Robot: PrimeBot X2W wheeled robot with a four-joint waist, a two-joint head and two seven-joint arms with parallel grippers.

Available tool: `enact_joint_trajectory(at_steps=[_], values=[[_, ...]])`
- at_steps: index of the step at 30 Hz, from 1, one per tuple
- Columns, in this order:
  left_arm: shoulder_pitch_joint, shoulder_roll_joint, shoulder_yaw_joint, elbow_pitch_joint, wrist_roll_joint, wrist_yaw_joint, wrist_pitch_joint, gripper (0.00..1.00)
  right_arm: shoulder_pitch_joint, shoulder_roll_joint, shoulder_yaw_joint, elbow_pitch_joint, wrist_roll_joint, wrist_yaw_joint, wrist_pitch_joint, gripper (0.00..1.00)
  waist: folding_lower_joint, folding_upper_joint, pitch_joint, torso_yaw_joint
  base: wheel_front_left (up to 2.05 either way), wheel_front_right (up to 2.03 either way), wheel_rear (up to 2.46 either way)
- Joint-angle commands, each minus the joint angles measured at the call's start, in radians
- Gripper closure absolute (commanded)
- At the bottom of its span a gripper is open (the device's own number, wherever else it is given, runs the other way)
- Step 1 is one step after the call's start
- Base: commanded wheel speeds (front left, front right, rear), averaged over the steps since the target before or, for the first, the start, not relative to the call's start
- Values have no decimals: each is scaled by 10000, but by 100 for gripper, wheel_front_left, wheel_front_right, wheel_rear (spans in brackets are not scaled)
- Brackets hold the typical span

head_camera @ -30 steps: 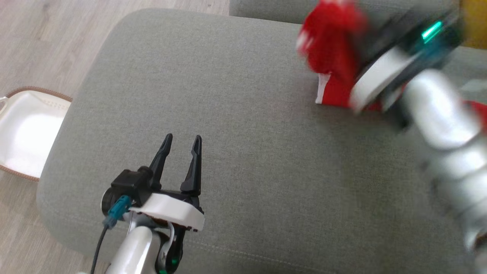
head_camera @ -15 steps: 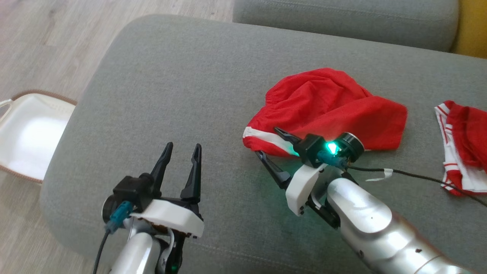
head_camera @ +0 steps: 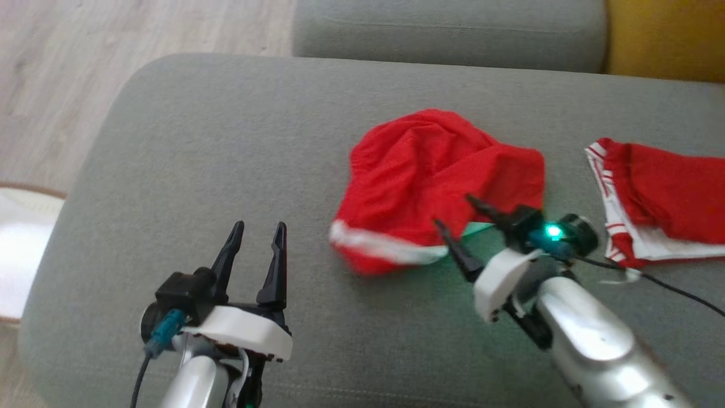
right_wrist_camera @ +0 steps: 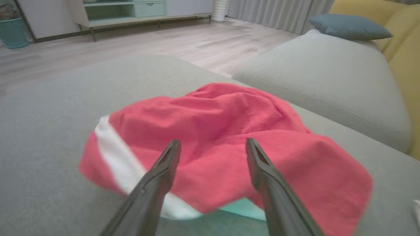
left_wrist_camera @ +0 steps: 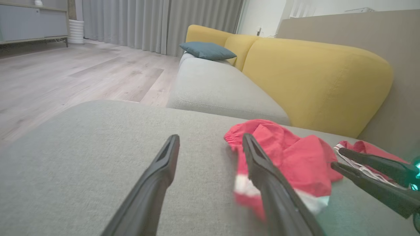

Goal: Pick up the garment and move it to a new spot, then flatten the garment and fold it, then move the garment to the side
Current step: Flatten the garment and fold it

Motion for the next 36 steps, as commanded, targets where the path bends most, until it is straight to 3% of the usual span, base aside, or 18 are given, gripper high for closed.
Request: enact_joint_trajectory(at_steps=[1, 9, 15, 21, 26, 36], values=[[-333, 39, 450, -393, 99, -41, -78, 0, -60, -22, -162, -453, -60, -7, 8, 0, 0, -1, -71, -244, 0, 0, 0], [-298, 39, 572, -559, 135, -62, -78, 0, 1350, -260, -2411, -2174, -588, -7, 217, 0, 0, -1, -156, -783, 0, 0, 0], [-239, 39, 515, -635, 147, -91, -78, 0, 2813, 498, -4502, -3300, -843, -7, -67, 0, 0, -1, -81, -936, 0, 0, 0], [-351, 39, 336, -652, 167, -154, -78, 0, 3108, 913, -5255, -3720, -710, -7, 32, 0, 0, -1, 221, -825, 0, 0, 0], [-486, 39, 226, -597, 170, -182, -78, 0, 2618, 948, -5484, -3419, -256, -7, 478, 0, 0, -1, 451, -551, 0, 0, 0], [-714, 39, -111, -430, 174, -166, -78, 0, 751, 388, -6179, -748, 1487, -7, 1814, 0, 0, -1, 1026, 525, 0, 0, 0]])
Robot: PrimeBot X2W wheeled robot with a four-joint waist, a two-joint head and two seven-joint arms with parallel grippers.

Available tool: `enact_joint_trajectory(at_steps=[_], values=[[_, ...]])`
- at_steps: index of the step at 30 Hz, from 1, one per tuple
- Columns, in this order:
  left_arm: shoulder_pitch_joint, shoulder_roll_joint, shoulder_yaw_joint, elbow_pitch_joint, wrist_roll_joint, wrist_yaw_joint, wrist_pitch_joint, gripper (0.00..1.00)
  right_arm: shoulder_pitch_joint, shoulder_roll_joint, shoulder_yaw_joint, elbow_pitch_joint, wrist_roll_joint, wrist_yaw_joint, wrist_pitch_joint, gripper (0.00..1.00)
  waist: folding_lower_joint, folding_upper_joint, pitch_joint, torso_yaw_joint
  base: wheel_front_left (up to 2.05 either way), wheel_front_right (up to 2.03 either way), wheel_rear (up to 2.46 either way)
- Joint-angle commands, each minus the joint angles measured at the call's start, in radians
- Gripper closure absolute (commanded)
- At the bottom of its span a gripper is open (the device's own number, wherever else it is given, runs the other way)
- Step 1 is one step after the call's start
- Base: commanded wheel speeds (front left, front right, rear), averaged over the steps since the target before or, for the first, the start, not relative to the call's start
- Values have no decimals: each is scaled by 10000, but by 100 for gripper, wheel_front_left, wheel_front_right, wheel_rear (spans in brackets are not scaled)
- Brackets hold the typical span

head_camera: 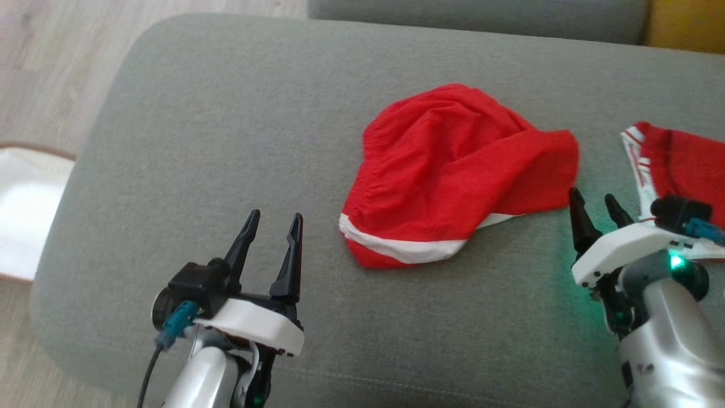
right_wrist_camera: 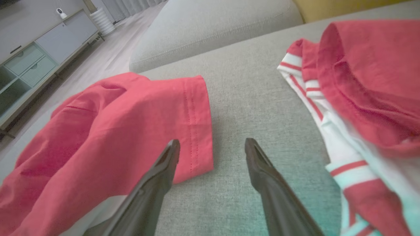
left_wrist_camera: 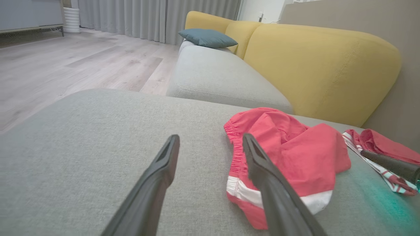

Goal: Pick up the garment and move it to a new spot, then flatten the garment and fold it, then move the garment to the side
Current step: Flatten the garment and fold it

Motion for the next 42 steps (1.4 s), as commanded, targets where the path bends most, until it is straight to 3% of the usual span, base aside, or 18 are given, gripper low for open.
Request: enact_joint_trajectory(at_steps=[1, 13, 14, 15, 22, 29, 36, 42], values=[[-428, 39, 267, -296, 95, -2, -78, 0, -487, -133, 175, -111, 109, -7, -3, 0, 0, -1, 159, 226, 0, 0, 0], [-639, 39, 166, -298, 44, 68, -78, 0, -1648, -617, 1000, 1514, 844, -7, 376, 0, 0, -1, 579, 579, 0, 0, 0], [-657, 39, 153, -296, 40, 79, -78, 0, -1709, -666, 1121, 1577, 890, -7, 382, 29, 0, -1, 599, 582, 0, 0, 0], [-673, 39, 146, -295, 37, 91, -78, 0, -1760, -705, 1207, 1615, 953, -7, 328, 100, 0, -1, 614, 578, 0, 0, 0], [-601, 39, 274, -188, 51, 126, -78, 0, -1692, -978, 1968, 1390, 1287, -7, -343, 100, 0, -1, 323, 236, 0, 0, 0], [-308, 39, 464, -209, -10, 118, -78, 0, -956, -1372, 2242, 391, 1348, -7, -652, 100, 0, -1, -318, -485, 0, 0, 0], [52, 39, 543, -290, -112, 152, -78, 0, 358, -1756, 1723, -1525, 1181, -7, 304, 100, 0, -1, -819, -1110, 0, 0, 0], [190, 39, 461, -358, -163, 173, -78, 0, 1705, -1684, 449, -3873, 819, -7, 1857, 100, 0, -1, -943, -1166, 0, 0, 0]])
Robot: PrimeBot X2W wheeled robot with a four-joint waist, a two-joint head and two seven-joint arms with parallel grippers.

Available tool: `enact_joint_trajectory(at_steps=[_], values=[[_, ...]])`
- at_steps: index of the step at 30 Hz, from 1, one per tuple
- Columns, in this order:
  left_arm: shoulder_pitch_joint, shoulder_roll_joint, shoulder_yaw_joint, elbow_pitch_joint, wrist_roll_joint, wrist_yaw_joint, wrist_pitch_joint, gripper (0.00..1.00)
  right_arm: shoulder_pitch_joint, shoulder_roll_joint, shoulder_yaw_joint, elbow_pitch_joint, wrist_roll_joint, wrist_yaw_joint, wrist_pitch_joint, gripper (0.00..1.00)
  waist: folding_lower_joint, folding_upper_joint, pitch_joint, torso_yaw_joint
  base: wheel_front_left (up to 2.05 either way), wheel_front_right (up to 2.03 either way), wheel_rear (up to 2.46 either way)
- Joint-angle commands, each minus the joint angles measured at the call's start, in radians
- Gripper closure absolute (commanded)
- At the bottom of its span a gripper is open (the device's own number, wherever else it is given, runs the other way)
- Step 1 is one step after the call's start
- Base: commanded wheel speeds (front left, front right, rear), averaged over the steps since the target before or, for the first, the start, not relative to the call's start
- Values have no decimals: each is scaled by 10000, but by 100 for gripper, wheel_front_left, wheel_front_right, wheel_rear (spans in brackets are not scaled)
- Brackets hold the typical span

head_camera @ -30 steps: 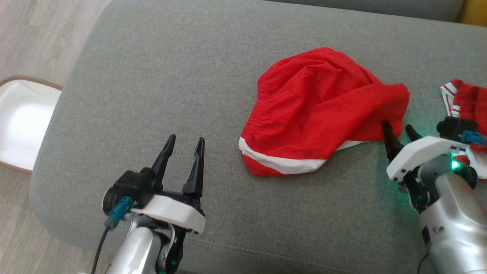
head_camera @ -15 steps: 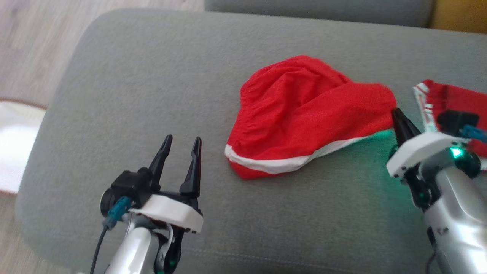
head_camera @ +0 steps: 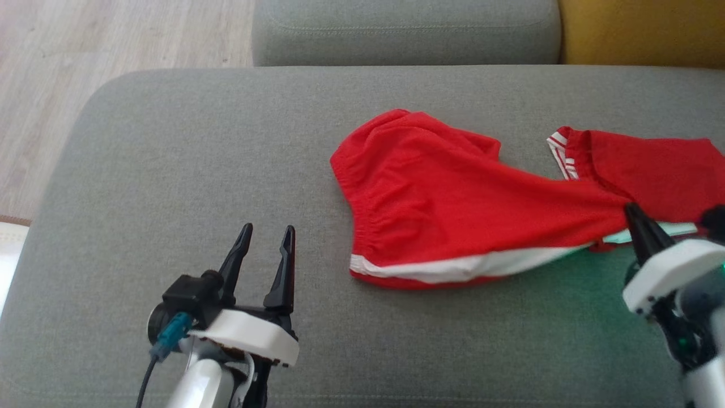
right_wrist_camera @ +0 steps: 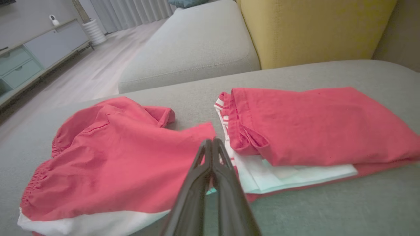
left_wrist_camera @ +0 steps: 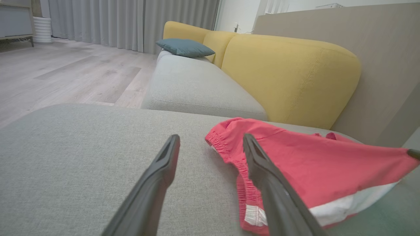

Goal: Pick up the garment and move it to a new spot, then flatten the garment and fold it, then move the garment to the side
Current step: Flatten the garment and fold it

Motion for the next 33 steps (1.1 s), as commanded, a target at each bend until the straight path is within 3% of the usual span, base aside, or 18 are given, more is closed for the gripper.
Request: enact_joint_trajectory(at_steps=[1, 5, 9, 19, 20, 21, 22, 27, 33], values=[[-170, 39, 289, -370, -63, 70, -78, 0, -27, -12, -52, -797, -151, -7, 354, 100, 0, -1, 43, 41, 0, 0, 0], [-261, 39, 193, -391, -82, 36, -78, 0, 310, 332, -491, -1832, -528, -7, 1291, 100, 0, -1, 272, 259, 0, 0, 0], [-443, 39, 102, -373, -126, 41, -78, 0, 117, 621, -565, -2016, -688, -7, 1946, 100, 0, -1, 552, 544, 0, 0, 0], [-720, 39, -135, -277, -187, 70, -78, 0, -1227, 366, -777, 330, -1666, -7, 1882, 100, 0, -1, 885, 1149, 0, 0, 0], [-723, 39, -131, -269, -179, 72, -78, 0, -1312, 352, -814, 622, -1781, -7, 1794, 91, 0, -1, 881, 1165, 0, 0, 0], [-724, 39, -121, -263, -171, 74, -78, 0, -1383, 353, -850, 876, -1886, -7, 1685, 8, 0, -1, 874, 1171, 0, 0, 0], [-723, 39, -105, -257, -159, 77, -78, 0, -1446, 368, -872, 1084, -1965, -7, 1551, 0, 0, -1, 862, 1165, 0, 0, 0], [-680, 39, 28, -257, -68, 76, -78, 0, -1587, 442, -564, 1401, -2088, -7, 549, 0, 0, -1, 757, 898, 0, 0, 0], [-632, 39, 228, -389, -5, 27, -78, 0, -1294, 502, -232, 830, -1926, -7, -744, 0, 0, -1, 617, 403, 0, 0, 0]])
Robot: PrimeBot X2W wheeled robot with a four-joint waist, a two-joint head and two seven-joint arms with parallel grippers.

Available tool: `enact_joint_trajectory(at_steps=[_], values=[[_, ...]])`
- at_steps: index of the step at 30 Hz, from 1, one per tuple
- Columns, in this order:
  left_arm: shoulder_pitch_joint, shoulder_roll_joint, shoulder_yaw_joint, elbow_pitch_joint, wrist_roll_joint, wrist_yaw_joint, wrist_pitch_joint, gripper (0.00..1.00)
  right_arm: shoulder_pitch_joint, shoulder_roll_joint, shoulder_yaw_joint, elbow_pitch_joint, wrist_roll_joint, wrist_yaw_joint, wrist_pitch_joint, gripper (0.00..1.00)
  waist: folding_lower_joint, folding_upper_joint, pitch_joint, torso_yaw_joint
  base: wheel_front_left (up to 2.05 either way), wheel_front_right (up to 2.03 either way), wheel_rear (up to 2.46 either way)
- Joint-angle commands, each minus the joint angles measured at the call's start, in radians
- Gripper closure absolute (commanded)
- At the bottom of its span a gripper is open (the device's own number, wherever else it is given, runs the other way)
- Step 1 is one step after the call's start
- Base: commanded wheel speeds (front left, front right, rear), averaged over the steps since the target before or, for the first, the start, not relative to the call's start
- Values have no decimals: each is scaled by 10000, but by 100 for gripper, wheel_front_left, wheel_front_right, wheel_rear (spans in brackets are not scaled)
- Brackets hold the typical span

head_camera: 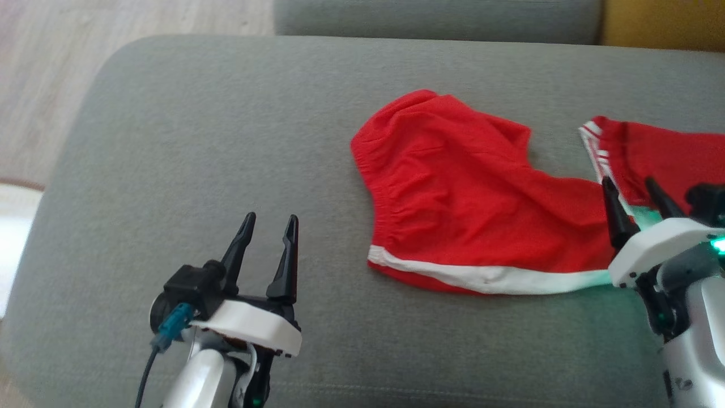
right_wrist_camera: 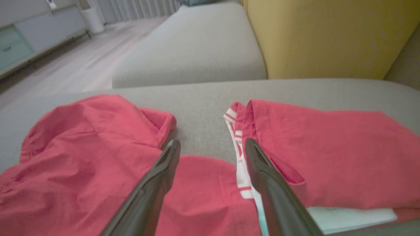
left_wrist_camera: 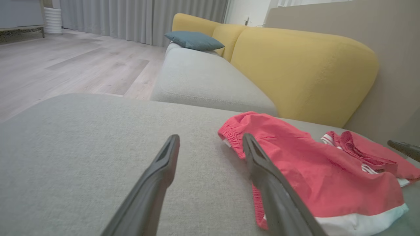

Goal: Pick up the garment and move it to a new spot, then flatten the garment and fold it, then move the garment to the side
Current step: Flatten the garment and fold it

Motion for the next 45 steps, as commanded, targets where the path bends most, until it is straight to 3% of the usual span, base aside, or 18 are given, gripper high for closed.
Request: enact_joint_trajectory(at_steps=[1, 12, 24, 28, 35, 45], values=[[-339, 33, 386, -403, 80, -15, -78, 0, -105, -53, 188, -422, 67, -7, -185, 0, 0, -1, -95, -197, 0, 0, 0], [-67, 33, 498, -671, -119, -120, -78, 0, 1882, 658, 326, -2099, -133, -7, -2326, 0, 0, -1, -471, -1198, 0, 0, 0], [-60, 33, 382, -599, -281, -342, -78, 0, 2275, 1228, 92, -2184, -440, -7, -2798, 0, 0, -1, -421, -1688, 0, 0, 0], [-204, 33, -193, 18, -290, -749, -78, 0, 2196, 1225, -43, -2221, -486, -7, -2773, 0, 0, -1, -288, -1738, 0, 0, 0], [-777, 33, -967, 1999, -8, -1018, -18, 0, 2053, 1288, -46, -2245, -501, -7, -2756, 0, 0, -1, 25, -1891, 0, 0, 0], [-1793, 34, -1191, 3473, 56, -956, -44, 0, 1815, 1336, -101, -2201, -533, -7, -2824, 0, 0, -1, 520, -2169, 0, 0, 0]])
